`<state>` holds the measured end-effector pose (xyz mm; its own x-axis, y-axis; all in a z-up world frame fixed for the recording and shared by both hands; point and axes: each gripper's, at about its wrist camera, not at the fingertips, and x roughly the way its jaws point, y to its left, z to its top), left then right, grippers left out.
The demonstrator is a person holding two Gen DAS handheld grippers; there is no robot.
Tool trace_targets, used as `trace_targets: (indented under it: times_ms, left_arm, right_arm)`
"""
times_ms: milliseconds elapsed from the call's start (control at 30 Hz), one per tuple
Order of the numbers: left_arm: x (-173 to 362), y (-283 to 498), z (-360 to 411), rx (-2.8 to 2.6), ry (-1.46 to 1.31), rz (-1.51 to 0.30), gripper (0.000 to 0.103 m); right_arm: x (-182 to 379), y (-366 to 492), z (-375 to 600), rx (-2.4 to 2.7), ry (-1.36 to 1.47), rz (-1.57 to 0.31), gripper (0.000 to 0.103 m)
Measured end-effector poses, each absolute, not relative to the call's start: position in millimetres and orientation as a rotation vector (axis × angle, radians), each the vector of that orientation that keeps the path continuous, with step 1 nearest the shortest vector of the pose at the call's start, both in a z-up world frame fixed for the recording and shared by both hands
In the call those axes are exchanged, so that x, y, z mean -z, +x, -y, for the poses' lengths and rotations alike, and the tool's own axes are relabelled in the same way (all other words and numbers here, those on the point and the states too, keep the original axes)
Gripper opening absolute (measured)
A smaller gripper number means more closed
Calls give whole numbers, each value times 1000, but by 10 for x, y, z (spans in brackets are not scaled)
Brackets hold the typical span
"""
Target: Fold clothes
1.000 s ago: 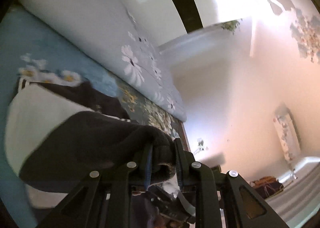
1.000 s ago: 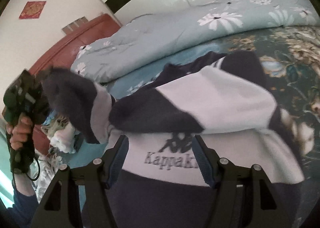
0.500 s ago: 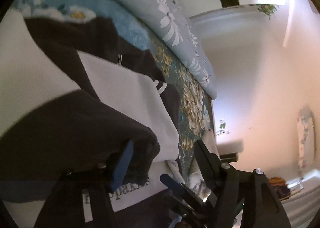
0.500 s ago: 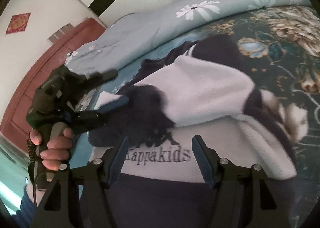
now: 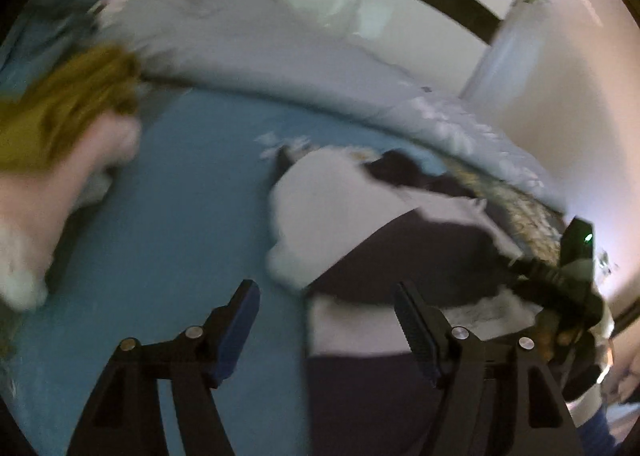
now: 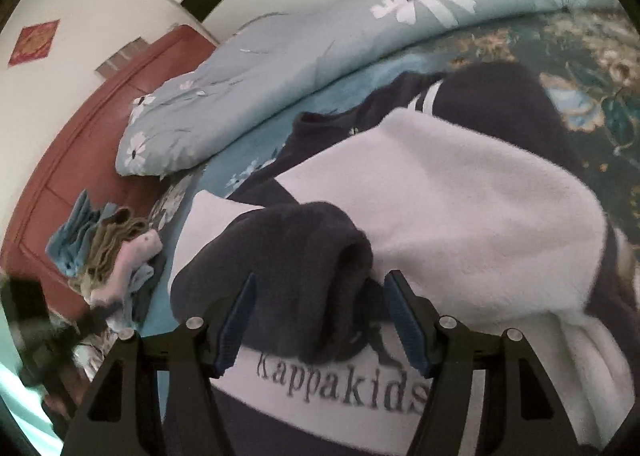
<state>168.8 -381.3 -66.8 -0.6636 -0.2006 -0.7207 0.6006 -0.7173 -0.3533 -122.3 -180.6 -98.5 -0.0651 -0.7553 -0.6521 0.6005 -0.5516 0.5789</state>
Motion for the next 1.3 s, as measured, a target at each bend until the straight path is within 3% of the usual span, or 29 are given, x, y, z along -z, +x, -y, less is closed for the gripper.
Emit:
trace_targets:
  times_ms: [100, 167, 200, 300, 567, 667, 933, 1167, 1300]
  left_arm:
    - [853, 1767, 3856, 2327, 938, -889, 73]
    - [934, 1784, 3847, 2313, 947, -918, 74]
    - [953, 1767, 3837, 2316, 961, -912, 73]
    - [1011, 1714, 3821, 2323, 1001, -917, 73]
    - [1018, 1431, 3793, 2351, 1012, -951, 73]
    - [1035, 1279, 3791, 2359, 1020, -962, 73]
    - [963, 1097, 3831, 2379, 1021, -968, 73]
    - [703, 790, 3949, 2403, 962, -919, 74]
    - [817, 446, 3933, 2387, 1067, -867, 74]
  right_arm:
    - [971, -1208, 1899, 1753, 1246, 217, 67]
    - [919, -1164, 1949, 1749, 1244, 207, 54]
    - [886, -1153, 1979, 1748, 1243, 198, 33]
    - [745, -1149, 2085, 1753, 1228, 150, 24]
    - [-567, -1327, 2113, 1936, 843, -10, 23]
    - [-659, -1518, 1922, 1976, 842, -3, 23]
    - [275, -2069, 1511, 2064, 1160, 17, 23]
    - [319, -2184, 1352, 2072, 1161, 30, 23]
    - [697, -2285, 1385, 2059, 1322, -19, 24]
